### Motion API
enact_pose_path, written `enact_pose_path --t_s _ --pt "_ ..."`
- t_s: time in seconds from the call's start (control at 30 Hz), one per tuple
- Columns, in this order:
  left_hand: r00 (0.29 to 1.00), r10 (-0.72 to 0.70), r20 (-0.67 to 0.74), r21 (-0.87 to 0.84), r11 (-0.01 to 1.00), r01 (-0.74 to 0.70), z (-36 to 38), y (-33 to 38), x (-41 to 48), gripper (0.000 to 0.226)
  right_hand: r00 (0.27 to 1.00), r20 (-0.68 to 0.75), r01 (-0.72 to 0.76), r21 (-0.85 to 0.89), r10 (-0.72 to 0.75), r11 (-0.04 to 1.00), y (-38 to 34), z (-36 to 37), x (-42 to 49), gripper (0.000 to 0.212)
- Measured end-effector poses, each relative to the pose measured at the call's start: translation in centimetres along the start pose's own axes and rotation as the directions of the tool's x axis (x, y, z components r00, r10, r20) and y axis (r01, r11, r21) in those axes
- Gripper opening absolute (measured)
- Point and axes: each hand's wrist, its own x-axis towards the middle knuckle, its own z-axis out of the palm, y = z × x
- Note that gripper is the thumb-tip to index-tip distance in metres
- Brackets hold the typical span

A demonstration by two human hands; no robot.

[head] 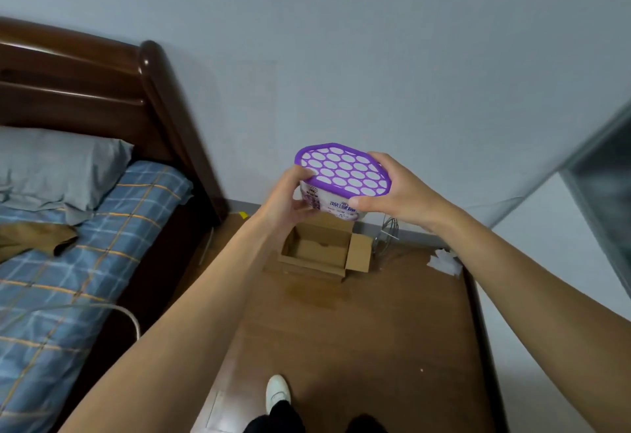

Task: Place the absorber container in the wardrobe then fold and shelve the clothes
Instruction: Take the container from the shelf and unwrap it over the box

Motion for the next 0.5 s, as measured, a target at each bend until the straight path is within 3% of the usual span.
enact_pose_path --t_s 0.23,0.43,0.5 --pt "0.995 -0.094 0.042 0.018 0.995 0.094 0.0 -1.7 12.4 0.036 0.999 0.014 -0.038 -0.132 0.040 0.991 5.9 -2.2 10.5 0.094" --pt "0.962 -0.245 -0.121 -0.081 0.968 0.236 1.2 -6.2 21.8 0.055 0.983 0.177 -0.020 -0.193 0.055 0.981 14.9 -4.2 21.3 0.095" --pt "0.935 -0.308 -0.176 -0.104 0.950 0.294 1.6 -7.5 24.6 0.050 0.972 0.223 -0.034 -0.206 0.080 0.978 17.7 -4.5 24.4 0.097"
